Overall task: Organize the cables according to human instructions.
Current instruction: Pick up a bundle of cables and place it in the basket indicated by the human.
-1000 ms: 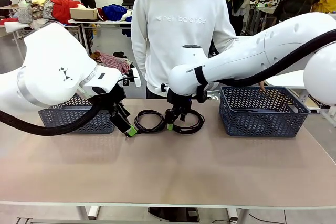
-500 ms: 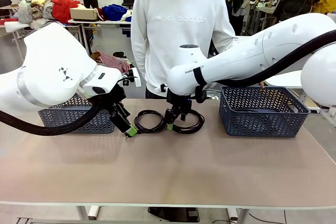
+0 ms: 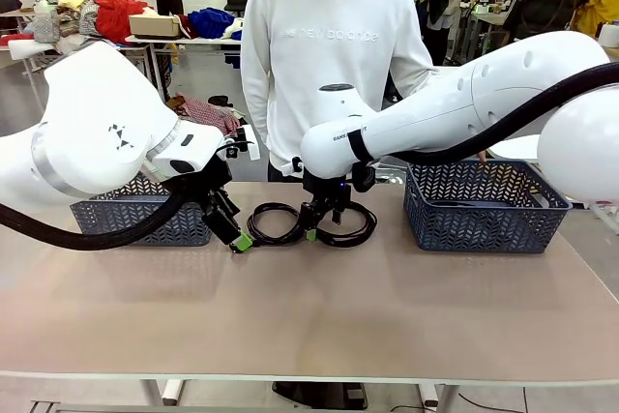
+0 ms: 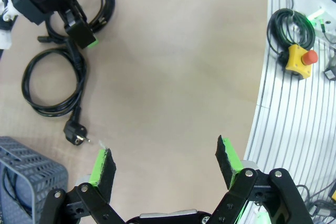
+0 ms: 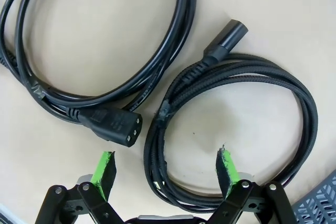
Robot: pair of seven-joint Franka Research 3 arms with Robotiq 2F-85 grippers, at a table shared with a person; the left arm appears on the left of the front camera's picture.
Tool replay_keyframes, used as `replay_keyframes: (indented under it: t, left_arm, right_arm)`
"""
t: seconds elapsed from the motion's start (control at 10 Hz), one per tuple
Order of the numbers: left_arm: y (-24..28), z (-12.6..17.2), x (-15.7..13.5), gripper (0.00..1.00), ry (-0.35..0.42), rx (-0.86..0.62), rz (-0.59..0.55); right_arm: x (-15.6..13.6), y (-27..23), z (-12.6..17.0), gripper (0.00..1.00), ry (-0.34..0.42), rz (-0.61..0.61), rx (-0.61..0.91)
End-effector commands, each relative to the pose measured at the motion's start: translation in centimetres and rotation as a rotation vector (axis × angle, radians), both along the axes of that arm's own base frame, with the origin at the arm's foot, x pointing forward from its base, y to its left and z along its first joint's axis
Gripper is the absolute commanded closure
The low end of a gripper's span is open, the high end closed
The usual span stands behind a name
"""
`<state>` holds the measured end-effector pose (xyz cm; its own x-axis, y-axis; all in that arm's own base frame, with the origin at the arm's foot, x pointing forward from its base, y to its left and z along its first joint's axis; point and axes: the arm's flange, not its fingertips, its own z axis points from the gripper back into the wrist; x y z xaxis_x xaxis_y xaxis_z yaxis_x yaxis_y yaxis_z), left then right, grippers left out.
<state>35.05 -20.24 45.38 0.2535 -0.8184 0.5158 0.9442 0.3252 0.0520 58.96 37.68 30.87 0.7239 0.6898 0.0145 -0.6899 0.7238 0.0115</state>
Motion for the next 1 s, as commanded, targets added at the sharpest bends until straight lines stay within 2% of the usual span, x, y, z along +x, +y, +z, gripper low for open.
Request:
replay_keyframes:
  t: [0.0, 0.9]
  left_arm:
    - [0.2, -0.2, -0.1, 0.0, -0.002, 0.0, 0.005]
    - [0.2, -0.2, -0.1, 0.0, -0.002, 0.0, 0.005]
  right_arm:
    - [0.5, 0.8, 0.2, 0.0, -0.023, -0.041, -0.055]
    - [2.3, 1.2, -0.5, 0.0, -0.02, -0.148, -0.064]
